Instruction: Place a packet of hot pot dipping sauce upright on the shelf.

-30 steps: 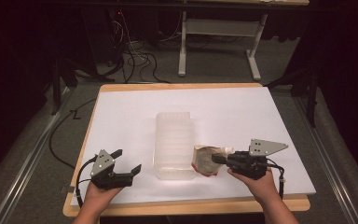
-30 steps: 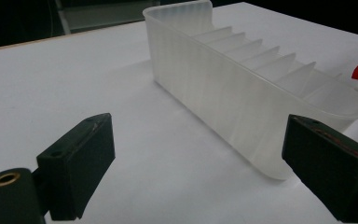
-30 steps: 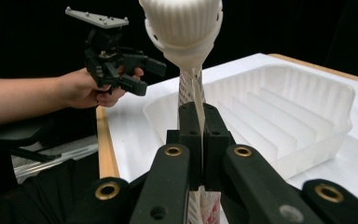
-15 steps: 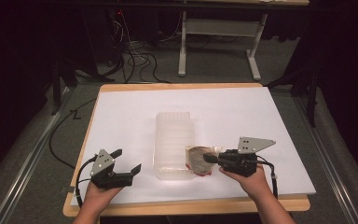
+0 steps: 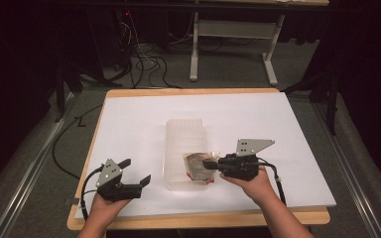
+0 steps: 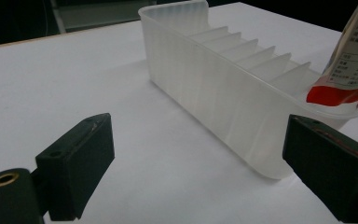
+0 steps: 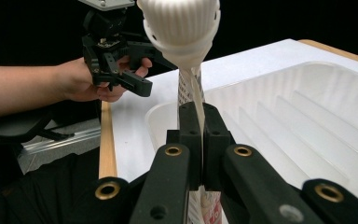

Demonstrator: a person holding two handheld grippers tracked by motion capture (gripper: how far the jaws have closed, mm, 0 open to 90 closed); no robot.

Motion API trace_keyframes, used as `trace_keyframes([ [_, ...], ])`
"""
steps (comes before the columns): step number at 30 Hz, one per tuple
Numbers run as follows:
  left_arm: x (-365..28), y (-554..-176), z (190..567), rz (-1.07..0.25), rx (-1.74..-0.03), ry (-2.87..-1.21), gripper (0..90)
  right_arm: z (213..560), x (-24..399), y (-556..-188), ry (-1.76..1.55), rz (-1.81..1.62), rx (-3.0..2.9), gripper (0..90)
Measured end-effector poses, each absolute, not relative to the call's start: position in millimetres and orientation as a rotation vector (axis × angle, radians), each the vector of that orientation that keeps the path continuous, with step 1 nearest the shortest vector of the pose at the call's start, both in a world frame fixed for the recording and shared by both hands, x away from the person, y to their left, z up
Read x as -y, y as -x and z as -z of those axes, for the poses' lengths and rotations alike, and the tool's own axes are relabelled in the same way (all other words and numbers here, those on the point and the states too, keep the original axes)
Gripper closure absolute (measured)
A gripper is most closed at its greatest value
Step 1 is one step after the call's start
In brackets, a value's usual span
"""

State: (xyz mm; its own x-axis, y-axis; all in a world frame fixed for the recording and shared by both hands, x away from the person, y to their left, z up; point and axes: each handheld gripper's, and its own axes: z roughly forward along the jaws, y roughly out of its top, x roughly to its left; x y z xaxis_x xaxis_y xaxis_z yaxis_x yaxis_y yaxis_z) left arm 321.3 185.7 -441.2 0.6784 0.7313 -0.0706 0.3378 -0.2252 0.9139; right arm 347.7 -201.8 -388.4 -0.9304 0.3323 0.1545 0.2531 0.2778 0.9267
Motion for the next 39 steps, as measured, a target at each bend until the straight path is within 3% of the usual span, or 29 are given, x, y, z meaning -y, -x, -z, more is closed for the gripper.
trace_keyframes([
  [39,-186.1,-319.9,440.1,-0.455,-0.824,-1.831,9.5,404.8,165.9,-354.6,-0.559,-1.726,-2.506,90.0],
])
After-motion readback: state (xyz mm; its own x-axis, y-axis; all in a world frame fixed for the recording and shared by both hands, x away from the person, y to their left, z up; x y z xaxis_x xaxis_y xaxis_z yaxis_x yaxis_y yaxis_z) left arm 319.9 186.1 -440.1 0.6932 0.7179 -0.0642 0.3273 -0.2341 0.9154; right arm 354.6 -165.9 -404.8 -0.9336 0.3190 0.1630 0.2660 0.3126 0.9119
